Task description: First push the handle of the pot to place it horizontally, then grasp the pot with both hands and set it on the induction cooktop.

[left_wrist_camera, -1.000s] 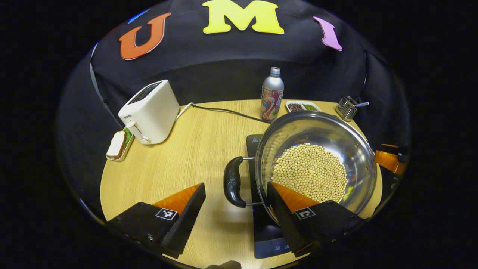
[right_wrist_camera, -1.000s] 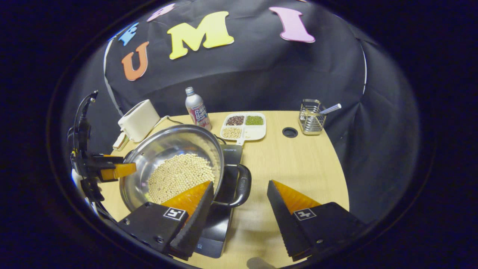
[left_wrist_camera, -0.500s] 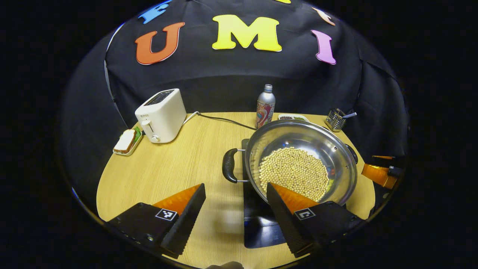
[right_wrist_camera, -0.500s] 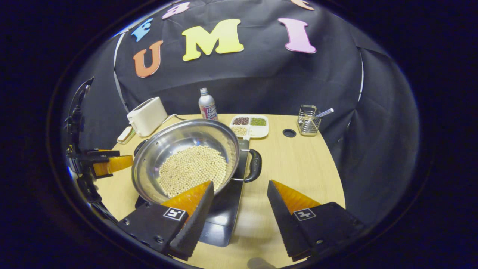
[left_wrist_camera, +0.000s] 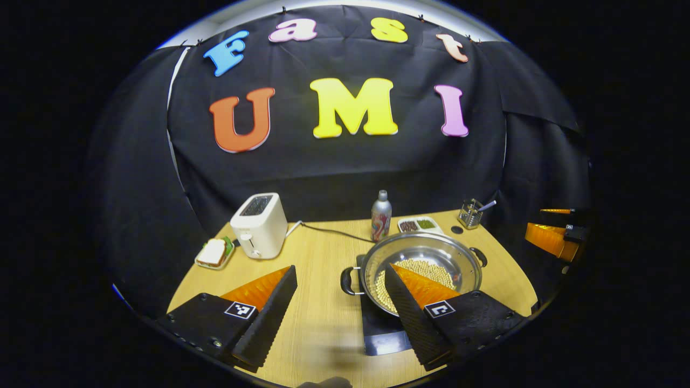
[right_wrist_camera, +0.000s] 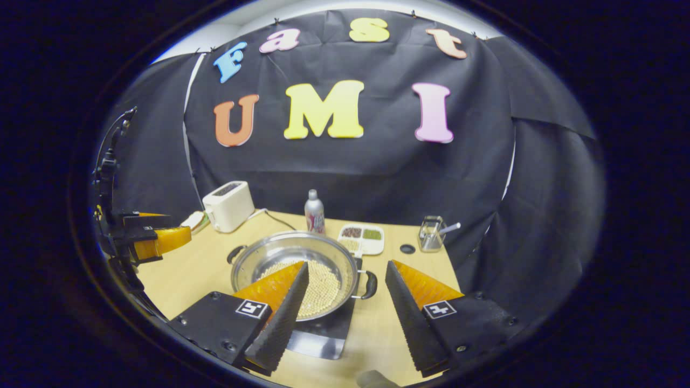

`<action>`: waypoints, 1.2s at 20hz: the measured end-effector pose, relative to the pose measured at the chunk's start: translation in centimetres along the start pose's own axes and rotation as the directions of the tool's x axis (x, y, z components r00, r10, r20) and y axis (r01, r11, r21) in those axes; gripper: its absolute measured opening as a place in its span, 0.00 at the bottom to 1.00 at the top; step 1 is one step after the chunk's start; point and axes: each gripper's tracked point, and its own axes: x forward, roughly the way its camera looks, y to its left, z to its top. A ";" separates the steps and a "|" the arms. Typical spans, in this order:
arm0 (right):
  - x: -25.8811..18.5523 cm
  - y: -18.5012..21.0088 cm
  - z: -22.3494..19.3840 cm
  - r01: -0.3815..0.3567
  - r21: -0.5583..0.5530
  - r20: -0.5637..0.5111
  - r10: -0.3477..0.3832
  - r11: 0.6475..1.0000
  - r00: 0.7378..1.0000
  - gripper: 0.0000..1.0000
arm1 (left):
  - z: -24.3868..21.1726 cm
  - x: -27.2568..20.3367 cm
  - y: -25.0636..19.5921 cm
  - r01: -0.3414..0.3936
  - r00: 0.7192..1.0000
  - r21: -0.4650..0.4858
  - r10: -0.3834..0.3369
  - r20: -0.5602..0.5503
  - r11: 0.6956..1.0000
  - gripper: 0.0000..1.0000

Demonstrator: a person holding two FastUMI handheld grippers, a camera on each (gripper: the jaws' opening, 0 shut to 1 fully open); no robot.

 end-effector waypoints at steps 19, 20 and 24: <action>-20.5 -1.4 10.0 0.061 0.089 0.334 -0.088 0.994 0.939 0.96 | 7.9 -23.3 6.8 -0.117 0.934 -0.095 0.142 0.327 0.989 0.97; -20.9 -2.2 9.7 0.068 0.092 0.334 -0.095 0.993 0.938 0.97 | 7.4 -23.9 6.5 -0.124 0.932 -0.114 0.155 0.328 0.986 0.97; -22.5 -4.9 8.1 0.103 0.092 0.328 -0.128 0.990 0.936 0.96 | 6.4 -25.4 4.7 -0.117 0.931 -0.142 0.158 0.329 0.983 0.95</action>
